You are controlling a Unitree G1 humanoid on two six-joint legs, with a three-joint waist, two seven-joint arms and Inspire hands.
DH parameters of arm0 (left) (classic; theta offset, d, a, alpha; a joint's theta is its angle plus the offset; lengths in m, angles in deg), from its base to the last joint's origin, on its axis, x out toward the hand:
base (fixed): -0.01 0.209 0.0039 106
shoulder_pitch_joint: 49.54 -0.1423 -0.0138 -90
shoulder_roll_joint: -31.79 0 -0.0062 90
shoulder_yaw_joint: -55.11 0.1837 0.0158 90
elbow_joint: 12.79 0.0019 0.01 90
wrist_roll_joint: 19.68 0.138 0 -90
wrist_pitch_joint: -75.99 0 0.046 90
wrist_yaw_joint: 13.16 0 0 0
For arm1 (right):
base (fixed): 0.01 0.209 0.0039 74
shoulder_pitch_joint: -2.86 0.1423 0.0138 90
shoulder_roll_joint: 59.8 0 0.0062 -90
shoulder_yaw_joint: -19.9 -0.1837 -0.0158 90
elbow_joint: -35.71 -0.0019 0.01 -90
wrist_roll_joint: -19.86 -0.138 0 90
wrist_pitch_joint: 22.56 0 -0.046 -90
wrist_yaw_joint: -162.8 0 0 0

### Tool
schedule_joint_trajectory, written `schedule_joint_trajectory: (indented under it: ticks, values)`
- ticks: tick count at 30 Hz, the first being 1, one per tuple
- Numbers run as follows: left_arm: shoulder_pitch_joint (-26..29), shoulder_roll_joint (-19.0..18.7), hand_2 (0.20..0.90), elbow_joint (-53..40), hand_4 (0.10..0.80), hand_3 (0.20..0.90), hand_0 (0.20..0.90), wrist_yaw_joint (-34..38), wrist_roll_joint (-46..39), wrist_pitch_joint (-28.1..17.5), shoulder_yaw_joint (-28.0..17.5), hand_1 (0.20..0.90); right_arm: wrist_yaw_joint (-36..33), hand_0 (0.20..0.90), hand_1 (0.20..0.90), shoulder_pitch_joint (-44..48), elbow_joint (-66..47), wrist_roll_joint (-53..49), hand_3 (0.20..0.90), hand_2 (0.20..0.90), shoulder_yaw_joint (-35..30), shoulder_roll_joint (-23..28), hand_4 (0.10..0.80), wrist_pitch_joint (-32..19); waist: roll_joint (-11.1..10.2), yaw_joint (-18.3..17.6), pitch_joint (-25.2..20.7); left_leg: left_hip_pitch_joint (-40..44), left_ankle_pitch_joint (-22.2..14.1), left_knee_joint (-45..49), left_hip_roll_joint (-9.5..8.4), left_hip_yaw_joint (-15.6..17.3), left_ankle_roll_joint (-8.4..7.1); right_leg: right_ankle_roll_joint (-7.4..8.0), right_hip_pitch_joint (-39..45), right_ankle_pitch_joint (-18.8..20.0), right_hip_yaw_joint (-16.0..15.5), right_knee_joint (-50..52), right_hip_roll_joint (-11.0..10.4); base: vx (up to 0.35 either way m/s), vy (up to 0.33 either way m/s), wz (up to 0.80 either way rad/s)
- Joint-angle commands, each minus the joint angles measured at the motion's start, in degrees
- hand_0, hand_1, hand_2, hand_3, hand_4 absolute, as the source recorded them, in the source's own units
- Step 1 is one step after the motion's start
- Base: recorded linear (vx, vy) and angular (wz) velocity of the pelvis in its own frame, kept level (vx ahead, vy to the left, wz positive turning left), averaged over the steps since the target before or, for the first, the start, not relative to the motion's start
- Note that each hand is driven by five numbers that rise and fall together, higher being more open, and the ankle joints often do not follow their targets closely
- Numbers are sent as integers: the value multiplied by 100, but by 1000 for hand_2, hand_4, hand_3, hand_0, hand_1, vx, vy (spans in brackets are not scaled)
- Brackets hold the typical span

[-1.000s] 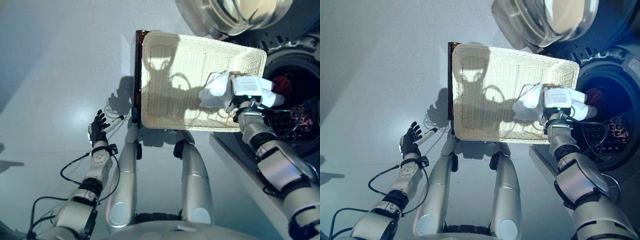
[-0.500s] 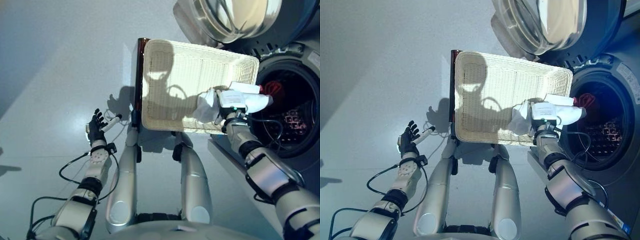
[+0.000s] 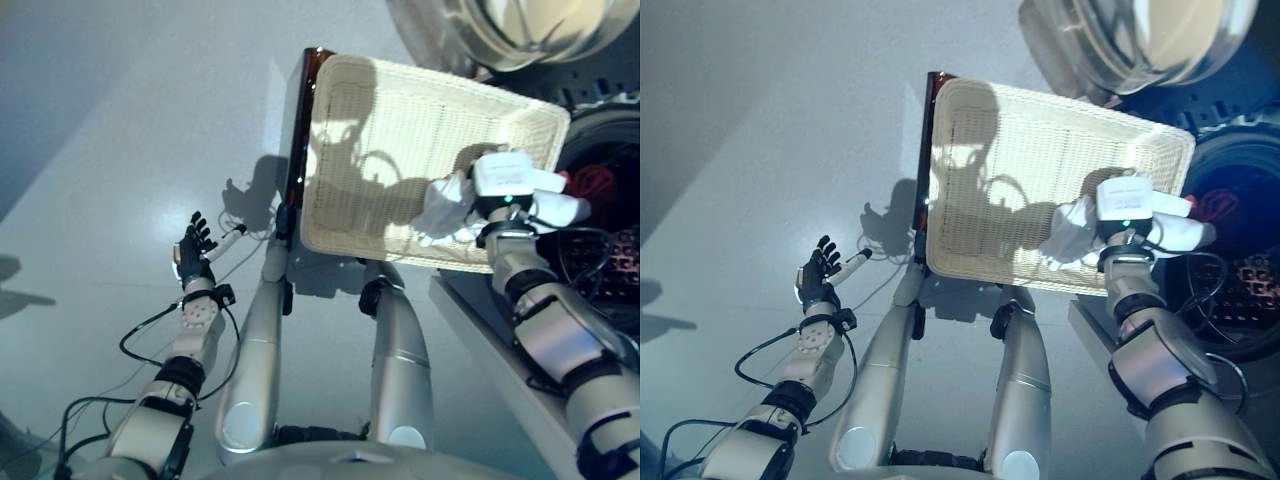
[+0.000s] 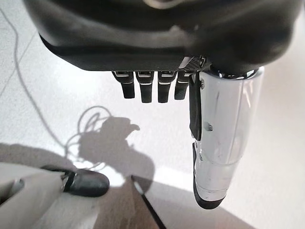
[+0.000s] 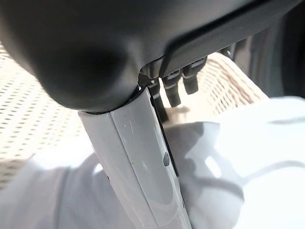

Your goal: Pick up the clothes and place them into the washing machine

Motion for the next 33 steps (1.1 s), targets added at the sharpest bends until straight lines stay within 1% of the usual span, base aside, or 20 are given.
schedule_joint_trajectory:
  ticks: [1,7,12,16,17,18,19,20,21,22,23,24,25,26,27,28,29,31,32,33]
  values:
    - [-516,-24,900,-100,800,900,900,-13,44,-169,58,900,372,200,200,-82,566,51,200,200,55,639,300,393,434,-149,-75,-251,232,118,297,-542,-509,519,182,-310,32,277,11,0,0,0]
    - [-421,63,900,8,800,900,900,19,-47,-148,75,900,347,200,200,160,491,77,200,200,156,616,300,489,459,-219,-93,8,284,-103,300,-463,-533,524,331,-259,48,117,25,0,7,-1]
    - [-404,42,900,107,800,900,900,51,-36,-137,48,900,400,200,200,263,461,31,200,200,167,543,300,487,452,-266,-126,268,298,-217,290,-391,-552,546,573,-175,77,-76,23,17,26,-6]
    - [-435,-30,900,178,800,900,900,73,-15,-115,18,900,359,200,200,489,316,-952,200,200,-237,308,300,135,406,-327,-215,679,281,-368,259,-262,-557,584,1060,-27,144,-406,15,28,48,-19]
    - [-426,-46,900,226,800,900,900,87,-3,-118,-9,900,277,200,200,484,212,-1406,200,200,-476,268,300,-36,398,-349,-235,774,275,-397,245,-242,-559,595,1146,7,161,-457,1,27,50,-5]
    - [-420,-59,900,270,800,900,900,111,23,-105,-12,900,205,200,200,458,129,-2039,200,200,-858,218,300,-262,382,-380,-262,873,261,-434,221,-213,-554,611,1288,43,183,-557,-20,28,51,-4]
    - [-420,-70,900,310,800,900,900,104,8,-108,-8,900,181,200,200,488,81,-2428,200,200,-1025,208,300,-403,379,-394,-272,955,241,-455,220,-197,-548,618,1353,59,188,-597,-40,32,54,-6]
    - [-429,-68,900,319,800,900,900,97,15,-123,-5,900,154,200,200,359,-2,-3302,200,200,-1538,118,300,-779,386,-419,-292,1025,214,-459,202,-170,-537,631,1443,87,213,-653,-72,30,76,-8]
    - [-451,-87,900,338,800,900,900,84,0,-124,-25,900,60,200,200,313,2,-3651,200,200,-1762,124,300,-825,407,-426,-306,1083,179,-446,180,-128,-523,639,1513,102,226,-699,-84,23,61,-5]
    - [-452,-89,900,338,800,900,900,83,0,-125,-22,900,60,200,200,309,0,-3652,200,200,-1765,125,300,-824,406,-422,-302,1089,178,-446,181,-126,-523,639,1518,102,227,-701,-83,21,98,-5]
    - [-454,-133,900,274,800,900,900,105,-5,-162,-76,900,64,200,200,98,-360,-4718,200,200,-2327,-55,300,-1299,436,-437,-305,1203,99,-419,130,-64,-474,665,1645,134,278,-763,-141,11,78,-6]
    - [-463,-165,900,209,800,900,900,113,9,-179,-77,900,53,200,200,24,-429,-5351,200,200,-2633,-140,300,-1495,463,-447,-302,1221,67,-391,102,-48,-457,663,1689,136,294,-772,-151,9,118,-11]
    - [-469,-167,900,110,800,900,900,131,-9,-196,-107,900,268,200,200,-139,-758,-6393,200,200,-3026,-388,300,-1924,502,-452,-291,1259,26,-367,72,-18,-433,682,1708,153,330,-790,-187,2,99,-13]
    - [-481,-173,900,33,800,900,900,120,-41,-194,-119,900,530,200,200,-324,-801,-7565,200,200,-3540,-580,300,-2185,547,-459,-287,1289,-22,-345,46,11,-416,690,1725,137,354,-793,-215,7,110,-17]
    - [-491,-207,900,-28,800,900,900,108,-90,-182,-114,900,759,200,200,-435,-860,-8276,200,200,-3724,-739,300,-2398,550,-445,-284,1311,-48,-328,25,31,-408,693,1739,141,388,-801,-232,7,112,-23]
    - [-475,-183,900,-77,800,900,900,84,-107,-160,-101,900,1290,200,200,-637,-1259,-9373,200,200,-3975,-1098,300,-2694,582,-480,-271,1319,-68,-319,0,62,-392,703,1742,152,420,-826,-246,2,104,-20]
    - [-490,-168,900,-96,800,900,900,25,-155,-154,-69,900,1444,200,200,-838,-1430,-9789,200,200,-4132,-1276,300,-2914,593,-490,-288,1329,-90,-313,-37,101,-380,711,1755,154,463,-850,-271,3,111,-21]
    - [-465,-79,900,-42,800,900,900,-25,-160,-127,19,900,1902,200,200,-863,-1742,-10946,200,200,-4490,-1727,300,-3333,691,-495,-312,1338,-108,-334,-107,146,-368,734,1769,166,517,-904,-351,8,122,-16]
    - [-473,8,900,-15,800,900,900,-55,-151,-113,75,900,1995,200,200,-831,-1928,-11315,200,200,-4691,-1937,300,-3569,770,-512,-327,1334,-133,-336,-157,167,-356,739,1776,165,562,-944,-393,13,148,-8]
    - [-497,58,900,-28,800,900,900,-108,-164,-122,129,900,2087,200,200,-760,-1893,-11553,200,200,-4861,-1982,300,-3658,841,-507,-354,1342,-156,-338,-199,181,-342,749,1775,164,597,-946,-430,12,103,-4]
